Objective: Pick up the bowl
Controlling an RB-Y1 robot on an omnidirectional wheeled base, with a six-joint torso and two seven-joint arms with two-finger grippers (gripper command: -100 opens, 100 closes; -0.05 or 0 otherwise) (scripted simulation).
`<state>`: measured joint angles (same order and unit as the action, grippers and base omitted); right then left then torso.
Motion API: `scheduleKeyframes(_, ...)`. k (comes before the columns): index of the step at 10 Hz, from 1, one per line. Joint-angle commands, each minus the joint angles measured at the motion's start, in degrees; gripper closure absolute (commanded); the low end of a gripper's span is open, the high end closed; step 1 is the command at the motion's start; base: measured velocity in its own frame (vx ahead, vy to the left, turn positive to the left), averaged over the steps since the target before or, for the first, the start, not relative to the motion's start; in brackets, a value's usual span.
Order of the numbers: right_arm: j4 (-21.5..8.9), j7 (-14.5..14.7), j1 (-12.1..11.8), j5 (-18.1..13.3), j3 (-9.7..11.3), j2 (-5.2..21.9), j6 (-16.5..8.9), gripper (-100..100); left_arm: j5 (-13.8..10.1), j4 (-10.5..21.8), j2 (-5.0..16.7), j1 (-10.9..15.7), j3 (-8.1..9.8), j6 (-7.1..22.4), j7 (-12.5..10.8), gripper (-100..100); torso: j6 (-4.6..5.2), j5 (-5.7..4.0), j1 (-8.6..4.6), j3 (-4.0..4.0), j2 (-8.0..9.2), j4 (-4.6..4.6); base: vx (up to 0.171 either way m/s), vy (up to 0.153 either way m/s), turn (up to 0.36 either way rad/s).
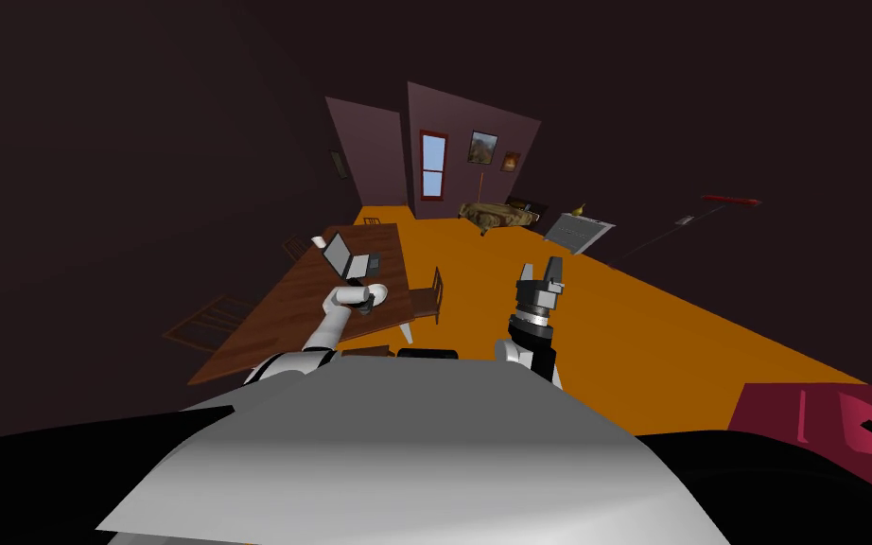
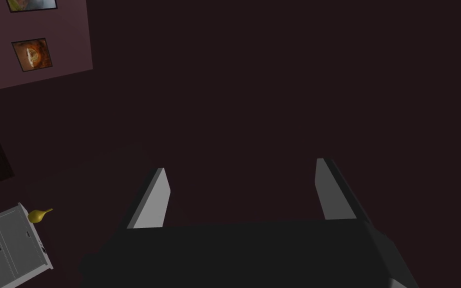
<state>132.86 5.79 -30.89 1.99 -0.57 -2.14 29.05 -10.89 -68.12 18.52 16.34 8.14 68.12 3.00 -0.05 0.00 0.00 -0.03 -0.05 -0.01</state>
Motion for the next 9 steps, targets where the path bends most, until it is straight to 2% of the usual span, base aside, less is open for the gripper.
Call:
scheduleKeyframes(1,0.0,0.0,0.0,0.0,0.0,0.0,0.0,0,0.0,0.0,0.0,0.0,0.0,0.0,0.0,100,0.0,0.0,0.0,0.0,0.0,0.0,0.0,0.0,0.0)
scheduleKeyframes(5,0.0,0.0,0.0,0.0,0.0,0.0,0.0,0,-0.02,-0.02,0.02,0.03,0.07,0.0,-0.09,100,0.04,0.0,-0.01,0.01,0.04,-0.02,0.0,0.0,0.0)
scheduleKeyframes(6,0.0,0.0,0.0,0.0,0.0,0.0,0.0,0,-0.02,-0.02,0.03,0.03,0.08,0.0,-0.11,0,0.05,0.0,-0.02,0.01,0.04,-0.02,0.0,0.0,0.0)
scheduleKeyframes(7,0.0,0.0,0.0,0.0,0.0,0.0,0.0,0,-0.3,-1.23,0.42,0.32,0.21,1.65,0.09,100,0.06,0.0,-0.02,0.01,0.04,-0.02,-0.008,-0.003,-0.028)
scheduleKeyframes(9,0.0,0.0,0.0,0.0,0.0,0.0,0.0,0,-0.65,-3.15,0.92,0.61,0.46,3.95,0.13,100,0.09,-0.04,-0.07,0.06,0.1,0.03,-0.019,-0.003,-0.018)
